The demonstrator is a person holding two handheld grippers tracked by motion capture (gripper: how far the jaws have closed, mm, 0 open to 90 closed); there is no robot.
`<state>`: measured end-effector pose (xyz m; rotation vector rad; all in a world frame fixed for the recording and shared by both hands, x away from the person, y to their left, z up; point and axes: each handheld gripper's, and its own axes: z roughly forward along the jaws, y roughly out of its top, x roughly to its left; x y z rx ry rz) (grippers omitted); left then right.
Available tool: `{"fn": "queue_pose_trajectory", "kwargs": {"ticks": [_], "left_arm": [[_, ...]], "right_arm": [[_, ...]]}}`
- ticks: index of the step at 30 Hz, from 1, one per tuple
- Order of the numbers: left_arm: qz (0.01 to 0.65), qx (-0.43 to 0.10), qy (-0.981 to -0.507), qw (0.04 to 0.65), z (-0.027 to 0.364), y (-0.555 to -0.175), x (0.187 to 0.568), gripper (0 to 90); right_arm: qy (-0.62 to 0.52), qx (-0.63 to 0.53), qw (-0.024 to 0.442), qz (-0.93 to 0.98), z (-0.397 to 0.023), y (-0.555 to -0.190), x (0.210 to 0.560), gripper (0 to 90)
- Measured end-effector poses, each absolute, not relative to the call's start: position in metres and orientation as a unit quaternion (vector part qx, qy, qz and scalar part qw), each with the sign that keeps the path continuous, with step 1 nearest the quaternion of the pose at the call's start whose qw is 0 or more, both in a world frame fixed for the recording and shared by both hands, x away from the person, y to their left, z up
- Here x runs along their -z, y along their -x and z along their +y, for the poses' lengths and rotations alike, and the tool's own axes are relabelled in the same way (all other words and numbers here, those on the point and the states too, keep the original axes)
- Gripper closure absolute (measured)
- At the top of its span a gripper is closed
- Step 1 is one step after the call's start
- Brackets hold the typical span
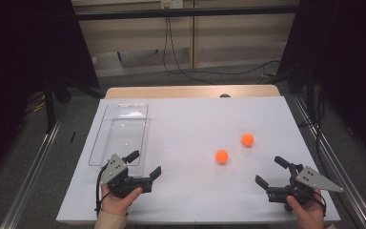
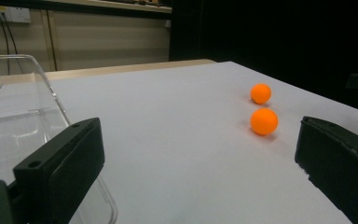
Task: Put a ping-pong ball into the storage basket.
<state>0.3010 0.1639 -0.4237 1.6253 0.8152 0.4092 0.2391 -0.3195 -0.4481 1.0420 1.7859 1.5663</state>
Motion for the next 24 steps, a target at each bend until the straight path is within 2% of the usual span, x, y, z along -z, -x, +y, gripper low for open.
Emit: {"fn": "queue_pose_trajectory", "kwargs": {"ticks": [24], "left_arm": [[0.332,-0.163,-0.716,0.592,0.139,-0.307,0.424,1.5]], "right_arm": [[-0.383,-0.582,0.269,0.665,-0.319,-0.239,0.448,1.2]]}}
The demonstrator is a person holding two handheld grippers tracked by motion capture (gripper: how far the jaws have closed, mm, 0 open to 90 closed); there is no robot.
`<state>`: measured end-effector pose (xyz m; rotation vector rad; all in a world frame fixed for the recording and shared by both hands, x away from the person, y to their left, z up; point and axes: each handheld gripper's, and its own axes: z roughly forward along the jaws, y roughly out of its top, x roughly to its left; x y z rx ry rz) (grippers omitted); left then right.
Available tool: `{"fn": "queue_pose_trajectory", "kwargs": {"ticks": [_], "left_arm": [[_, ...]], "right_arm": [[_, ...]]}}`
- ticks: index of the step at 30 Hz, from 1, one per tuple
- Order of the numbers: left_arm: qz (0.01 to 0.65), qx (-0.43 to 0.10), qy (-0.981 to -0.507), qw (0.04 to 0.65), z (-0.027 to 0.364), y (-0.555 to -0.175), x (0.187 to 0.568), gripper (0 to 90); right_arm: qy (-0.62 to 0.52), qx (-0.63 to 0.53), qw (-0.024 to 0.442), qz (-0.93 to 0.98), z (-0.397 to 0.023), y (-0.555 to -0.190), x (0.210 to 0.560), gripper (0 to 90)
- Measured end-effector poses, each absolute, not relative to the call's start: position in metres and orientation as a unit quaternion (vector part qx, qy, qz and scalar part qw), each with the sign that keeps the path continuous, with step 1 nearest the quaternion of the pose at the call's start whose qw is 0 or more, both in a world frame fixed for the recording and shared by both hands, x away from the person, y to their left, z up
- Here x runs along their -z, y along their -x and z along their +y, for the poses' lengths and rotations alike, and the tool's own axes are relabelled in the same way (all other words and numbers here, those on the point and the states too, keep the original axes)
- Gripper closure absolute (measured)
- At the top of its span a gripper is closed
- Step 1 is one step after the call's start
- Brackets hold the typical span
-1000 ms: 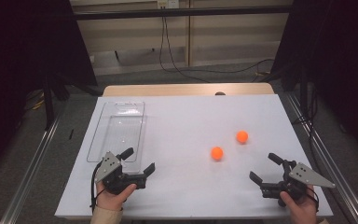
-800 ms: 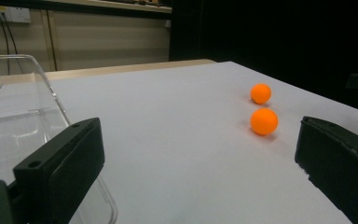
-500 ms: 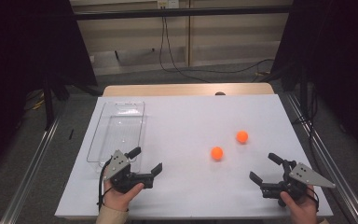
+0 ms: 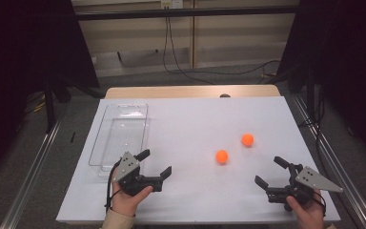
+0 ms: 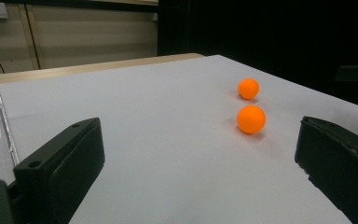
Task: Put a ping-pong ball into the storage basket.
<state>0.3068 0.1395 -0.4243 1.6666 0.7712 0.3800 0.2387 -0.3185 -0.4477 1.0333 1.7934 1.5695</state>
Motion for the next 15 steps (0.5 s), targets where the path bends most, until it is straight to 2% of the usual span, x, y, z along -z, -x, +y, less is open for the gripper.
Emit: {"fn": "queue_pose_trajectory", "kwargs": {"ticks": [15], "left_arm": [[0.327,-0.161,-0.721,0.589,0.1321,-0.3095,0.4246,1.5]], "right_arm": [[-0.378,-0.582,0.268,0.668,-0.3170,-0.2384,0.4472,1.2]]}}
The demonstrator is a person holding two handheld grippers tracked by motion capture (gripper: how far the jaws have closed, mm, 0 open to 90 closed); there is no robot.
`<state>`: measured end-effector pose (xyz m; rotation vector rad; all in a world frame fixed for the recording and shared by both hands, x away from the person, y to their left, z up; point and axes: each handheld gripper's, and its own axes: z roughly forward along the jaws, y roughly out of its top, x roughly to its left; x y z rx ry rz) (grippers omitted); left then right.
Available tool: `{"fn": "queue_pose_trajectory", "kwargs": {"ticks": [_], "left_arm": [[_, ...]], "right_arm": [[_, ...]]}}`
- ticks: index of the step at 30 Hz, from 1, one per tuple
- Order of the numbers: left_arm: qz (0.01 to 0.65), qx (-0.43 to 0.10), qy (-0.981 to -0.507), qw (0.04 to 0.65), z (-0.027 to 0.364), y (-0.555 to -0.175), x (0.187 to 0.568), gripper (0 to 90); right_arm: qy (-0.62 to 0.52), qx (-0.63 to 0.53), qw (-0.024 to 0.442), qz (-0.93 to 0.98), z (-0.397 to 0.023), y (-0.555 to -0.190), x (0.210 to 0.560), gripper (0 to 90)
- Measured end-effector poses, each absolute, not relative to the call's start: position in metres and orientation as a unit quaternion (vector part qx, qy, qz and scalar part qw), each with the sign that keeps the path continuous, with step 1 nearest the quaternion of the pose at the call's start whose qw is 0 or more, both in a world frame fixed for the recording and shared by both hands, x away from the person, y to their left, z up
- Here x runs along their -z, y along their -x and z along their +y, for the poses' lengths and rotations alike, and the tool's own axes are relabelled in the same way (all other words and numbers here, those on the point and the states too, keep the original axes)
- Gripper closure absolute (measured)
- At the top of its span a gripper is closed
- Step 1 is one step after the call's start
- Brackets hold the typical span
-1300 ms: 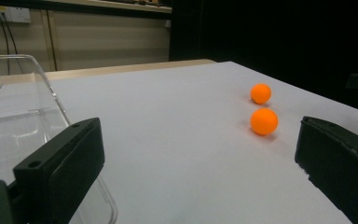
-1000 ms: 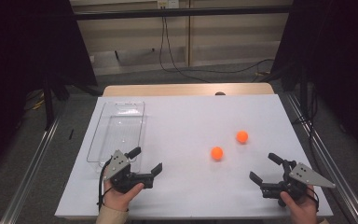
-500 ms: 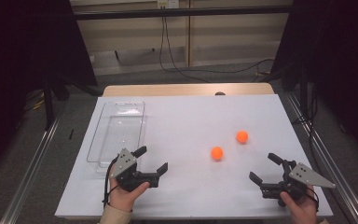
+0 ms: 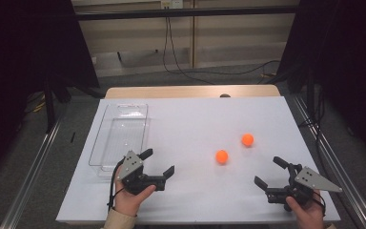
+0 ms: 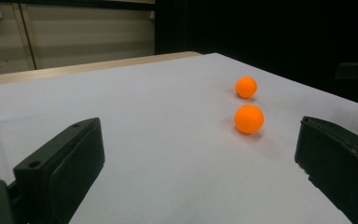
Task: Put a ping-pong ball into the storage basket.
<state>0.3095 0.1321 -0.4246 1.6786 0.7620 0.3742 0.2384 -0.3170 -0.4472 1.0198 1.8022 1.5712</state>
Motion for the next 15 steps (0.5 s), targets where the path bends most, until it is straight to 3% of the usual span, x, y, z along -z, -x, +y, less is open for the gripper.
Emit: {"fn": "queue_pose_trajectory", "kwargs": {"ticks": [15], "left_arm": [[0.319,-0.159,-0.724,0.591,0.1222,-0.3108,0.4233,1.5]], "right_arm": [[-0.383,-0.583,0.269,0.664,-0.3181,-0.2389,0.4469,1.2]]}}
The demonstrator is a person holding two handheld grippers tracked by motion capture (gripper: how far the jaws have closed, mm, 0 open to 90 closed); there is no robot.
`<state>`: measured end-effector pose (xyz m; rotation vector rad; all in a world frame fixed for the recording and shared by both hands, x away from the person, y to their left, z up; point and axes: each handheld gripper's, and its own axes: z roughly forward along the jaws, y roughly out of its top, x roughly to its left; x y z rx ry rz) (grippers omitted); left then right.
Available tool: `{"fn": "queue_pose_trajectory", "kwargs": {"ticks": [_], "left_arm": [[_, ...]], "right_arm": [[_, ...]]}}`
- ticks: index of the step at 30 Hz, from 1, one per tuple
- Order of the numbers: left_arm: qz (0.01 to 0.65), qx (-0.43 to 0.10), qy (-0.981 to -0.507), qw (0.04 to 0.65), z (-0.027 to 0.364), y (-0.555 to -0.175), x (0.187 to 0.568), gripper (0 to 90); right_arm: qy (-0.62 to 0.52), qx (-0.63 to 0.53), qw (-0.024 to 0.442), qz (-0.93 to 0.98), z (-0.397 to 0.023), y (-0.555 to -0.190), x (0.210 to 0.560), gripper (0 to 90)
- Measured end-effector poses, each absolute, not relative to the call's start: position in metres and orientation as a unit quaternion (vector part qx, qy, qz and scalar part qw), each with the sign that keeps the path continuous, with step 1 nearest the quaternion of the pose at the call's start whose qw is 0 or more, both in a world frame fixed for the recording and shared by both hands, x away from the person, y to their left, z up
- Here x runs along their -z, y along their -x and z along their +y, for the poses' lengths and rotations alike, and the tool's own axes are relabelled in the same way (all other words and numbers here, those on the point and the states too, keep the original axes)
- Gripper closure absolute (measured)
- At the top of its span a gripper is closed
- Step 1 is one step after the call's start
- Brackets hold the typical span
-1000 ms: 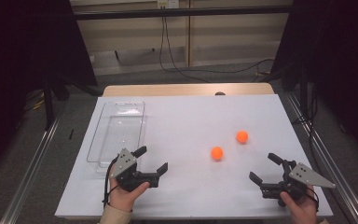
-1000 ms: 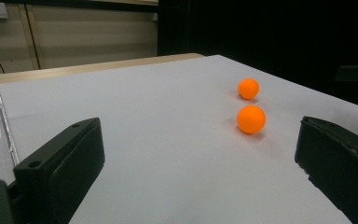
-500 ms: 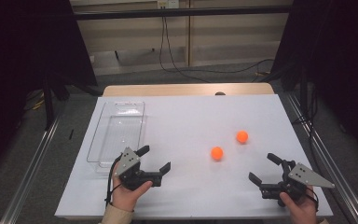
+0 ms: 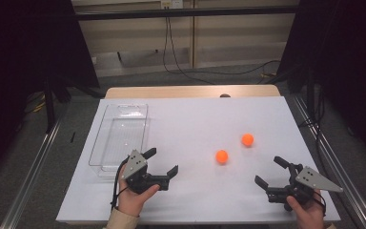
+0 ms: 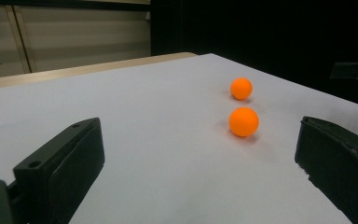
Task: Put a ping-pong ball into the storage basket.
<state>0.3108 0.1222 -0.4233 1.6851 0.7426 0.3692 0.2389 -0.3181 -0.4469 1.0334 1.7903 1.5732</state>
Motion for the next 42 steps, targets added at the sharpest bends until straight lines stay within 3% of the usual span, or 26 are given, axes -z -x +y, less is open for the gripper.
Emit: {"fn": "queue_pose_trajectory", "kwargs": {"ticks": [42], "left_arm": [[0.301,-0.147,-0.736,0.588,0.102,-0.318,0.423,1.4]], "right_arm": [[-0.383,-0.580,0.273,0.665,-0.323,-0.235,0.444,0.8]]}}
